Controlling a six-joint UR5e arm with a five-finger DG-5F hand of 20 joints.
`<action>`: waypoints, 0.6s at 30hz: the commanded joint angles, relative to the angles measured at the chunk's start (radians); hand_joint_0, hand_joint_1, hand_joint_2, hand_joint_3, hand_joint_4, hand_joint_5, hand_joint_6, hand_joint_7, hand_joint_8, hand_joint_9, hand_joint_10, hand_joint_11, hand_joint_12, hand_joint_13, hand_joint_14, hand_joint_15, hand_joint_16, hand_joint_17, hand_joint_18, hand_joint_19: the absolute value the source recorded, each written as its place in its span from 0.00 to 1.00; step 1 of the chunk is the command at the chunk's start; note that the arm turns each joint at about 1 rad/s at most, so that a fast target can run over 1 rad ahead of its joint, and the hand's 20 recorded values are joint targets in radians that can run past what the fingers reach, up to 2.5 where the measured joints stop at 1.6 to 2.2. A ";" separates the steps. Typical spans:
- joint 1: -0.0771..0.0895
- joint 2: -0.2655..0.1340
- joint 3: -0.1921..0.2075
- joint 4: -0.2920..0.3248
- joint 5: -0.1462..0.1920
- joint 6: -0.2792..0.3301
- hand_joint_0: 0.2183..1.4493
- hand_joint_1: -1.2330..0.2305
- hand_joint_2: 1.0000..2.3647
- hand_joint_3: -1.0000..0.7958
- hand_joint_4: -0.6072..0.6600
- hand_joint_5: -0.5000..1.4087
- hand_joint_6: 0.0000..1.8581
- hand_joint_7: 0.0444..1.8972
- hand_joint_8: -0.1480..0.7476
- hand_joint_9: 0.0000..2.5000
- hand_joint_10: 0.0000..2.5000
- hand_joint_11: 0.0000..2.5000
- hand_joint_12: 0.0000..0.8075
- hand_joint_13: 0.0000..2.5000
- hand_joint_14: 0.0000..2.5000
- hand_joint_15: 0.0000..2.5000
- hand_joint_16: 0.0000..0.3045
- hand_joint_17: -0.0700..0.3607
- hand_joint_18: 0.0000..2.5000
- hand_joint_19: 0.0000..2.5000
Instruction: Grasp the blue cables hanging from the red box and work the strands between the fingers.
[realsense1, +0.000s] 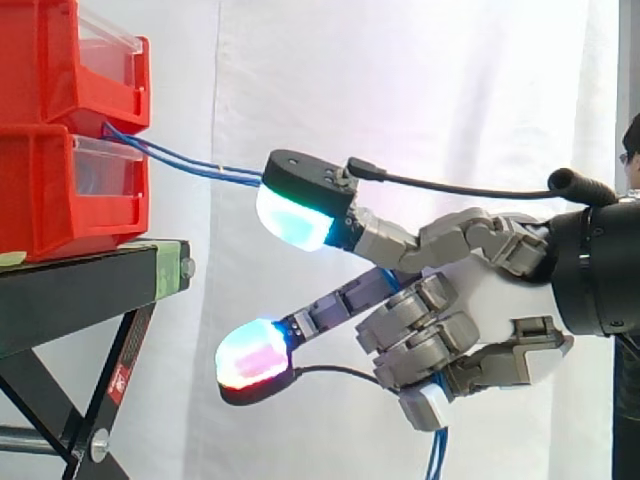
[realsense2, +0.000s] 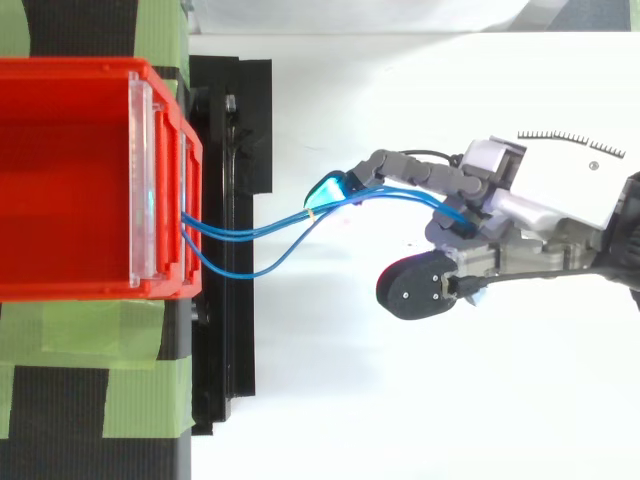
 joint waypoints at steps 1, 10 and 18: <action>-0.002 0.001 -0.001 0.013 0.000 0.014 0.38 0.47 0.00 0.00 0.62 0.27 0.01 0.56 0.73 0.70 1.00 1.00 0.69 0.74 1.00 0.71 0.64 0.50 0.92 0.29; -0.002 0.050 0.001 0.013 0.003 0.006 0.38 0.47 0.00 0.00 0.61 0.27 0.01 0.56 0.73 0.70 1.00 1.00 0.69 0.74 1.00 0.71 0.64 0.50 0.92 0.29; -0.008 0.053 0.004 0.013 0.003 0.000 0.38 0.47 0.00 0.00 0.60 0.26 0.01 0.56 0.73 0.70 1.00 1.00 0.69 0.74 1.00 0.71 0.64 0.50 0.92 0.29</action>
